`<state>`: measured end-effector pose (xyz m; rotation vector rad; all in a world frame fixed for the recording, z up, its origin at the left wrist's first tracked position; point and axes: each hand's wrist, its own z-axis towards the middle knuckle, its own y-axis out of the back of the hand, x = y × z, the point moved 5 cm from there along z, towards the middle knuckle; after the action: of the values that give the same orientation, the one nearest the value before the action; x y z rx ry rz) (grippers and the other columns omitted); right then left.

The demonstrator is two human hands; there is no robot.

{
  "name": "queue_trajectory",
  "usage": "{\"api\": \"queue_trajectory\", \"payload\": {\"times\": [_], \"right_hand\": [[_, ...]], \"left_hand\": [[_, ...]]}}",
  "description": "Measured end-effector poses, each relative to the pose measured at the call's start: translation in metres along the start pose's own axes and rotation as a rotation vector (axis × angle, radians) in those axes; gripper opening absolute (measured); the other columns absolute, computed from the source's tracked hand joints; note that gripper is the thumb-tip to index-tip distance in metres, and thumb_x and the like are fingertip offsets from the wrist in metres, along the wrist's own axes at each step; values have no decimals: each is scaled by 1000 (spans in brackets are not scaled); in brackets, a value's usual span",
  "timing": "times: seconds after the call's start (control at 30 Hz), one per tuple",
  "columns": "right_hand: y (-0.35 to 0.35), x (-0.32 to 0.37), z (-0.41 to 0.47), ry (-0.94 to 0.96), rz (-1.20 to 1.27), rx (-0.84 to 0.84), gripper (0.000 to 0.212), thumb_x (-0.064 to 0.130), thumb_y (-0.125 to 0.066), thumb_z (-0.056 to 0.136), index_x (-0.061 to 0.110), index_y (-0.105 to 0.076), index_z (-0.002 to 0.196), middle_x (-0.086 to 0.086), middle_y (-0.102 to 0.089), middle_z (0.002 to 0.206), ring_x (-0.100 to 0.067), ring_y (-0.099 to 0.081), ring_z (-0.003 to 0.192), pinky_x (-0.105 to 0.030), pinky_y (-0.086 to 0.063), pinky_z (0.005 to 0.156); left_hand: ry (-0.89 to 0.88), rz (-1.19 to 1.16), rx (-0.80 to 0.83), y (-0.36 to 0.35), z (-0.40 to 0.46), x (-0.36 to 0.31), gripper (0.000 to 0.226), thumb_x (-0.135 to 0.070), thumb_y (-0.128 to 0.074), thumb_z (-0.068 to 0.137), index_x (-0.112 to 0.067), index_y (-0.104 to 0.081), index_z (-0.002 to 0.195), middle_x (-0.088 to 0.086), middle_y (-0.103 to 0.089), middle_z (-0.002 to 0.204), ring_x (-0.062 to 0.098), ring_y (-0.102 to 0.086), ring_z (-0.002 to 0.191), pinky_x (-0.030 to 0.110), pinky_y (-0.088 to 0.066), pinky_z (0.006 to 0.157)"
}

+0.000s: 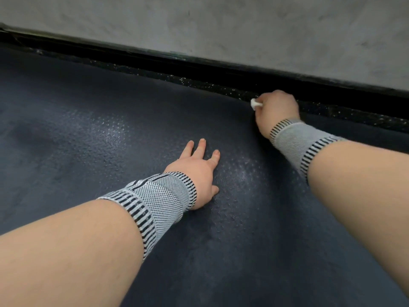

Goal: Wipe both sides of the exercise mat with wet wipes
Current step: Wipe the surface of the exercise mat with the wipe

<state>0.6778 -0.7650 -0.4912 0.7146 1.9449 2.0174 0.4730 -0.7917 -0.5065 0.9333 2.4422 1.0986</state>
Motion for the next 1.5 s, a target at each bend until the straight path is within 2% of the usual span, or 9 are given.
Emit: {"api": "queue_trajectory", "payload": {"times": [0.17, 0.23, 0.37, 0.6, 0.8, 1.0, 1.23, 1.4, 1.5], "right_hand": [[-14, 35, -61, 449, 144, 177, 29, 23, -51, 92, 19, -66, 117, -7, -59, 111, -28, -57, 103, -37, -46, 90], [-3, 21, -49, 406, 98, 143, 29, 22, -50, 92, 19, -67, 116, -8, -59, 111, -29, -56, 104, -36, -45, 90], [3, 0, -8, 26, -19, 39, 30, 20, -48, 94, 15, -64, 119, -17, -57, 117, -36, -56, 106, -34, -44, 85], [-5, 30, -78, 456, 108, 247, 31, 19, -49, 93, 22, -65, 120, -4, -58, 112, -25, -56, 105, -35, -45, 91], [-2, 10, -41, 27, -28, 100, 30, 16, -50, 91, 15, -64, 119, -12, -55, 119, -31, -55, 108, -33, -45, 86], [-6, 35, -111, 491, 56, 261, 29, 20, -48, 93, 21, -66, 117, -5, -57, 109, -27, -58, 100, -36, -46, 87], [-4, 15, -72, 13, -24, 90, 28, 18, -50, 92, 15, -66, 114, -12, -57, 114, -32, -56, 105, -34, -45, 86], [-10, 48, -145, 410, 41, 241, 27, 23, -46, 95, 21, -65, 114, -6, -55, 108, -28, -57, 99, -32, -46, 83], [2, 7, -145, 332, 10, 176, 29, 22, -48, 93, 22, -67, 115, -6, -57, 108, -30, -58, 100, -32, -46, 86]], "left_hand": [[-4, 4, -1, -1, 2, 0, 87, -49, -51, 96, -29, 9, 156, 6, 23, 161, 31, 16, 149, 48, -20, 120], [-6, -8, -7, -1, 1, 1, 86, -49, -51, 97, -29, 9, 156, 5, 24, 161, 30, 16, 149, 48, -22, 120], [-3, -6, -7, 0, 0, 0, 86, -49, -51, 97, -30, 9, 156, 5, 23, 161, 29, 15, 149, 48, -22, 120], [-6, -7, -12, 1, 1, 0, 87, -49, -52, 96, -29, 8, 156, 6, 21, 162, 30, 14, 150, 47, -19, 121], [-10, -13, -25, 1, 0, 0, 87, -49, -53, 96, -30, 6, 156, 5, 20, 162, 30, 13, 150, 48, -21, 120], [-11, -10, -28, 3, -3, 0, 87, -49, -53, 96, -28, 6, 156, 6, 18, 163, 30, 11, 150, 50, -23, 119], [-29, 47, -29, 7, -7, 0, 85, -51, -50, 96, -26, 5, 157, 9, 15, 163, 33, 7, 150, 46, -13, 121], [-75, 30, -82, 10, -14, 4, 83, -41, -54, 96, -19, -2, 157, 12, 4, 164, 32, -1, 151, 41, -12, 122], [-53, 57, -165, 2, -36, 23, 75, -41, -53, 96, -15, -15, 154, 6, -7, 162, 25, -7, 151, 46, -24, 119]]}}
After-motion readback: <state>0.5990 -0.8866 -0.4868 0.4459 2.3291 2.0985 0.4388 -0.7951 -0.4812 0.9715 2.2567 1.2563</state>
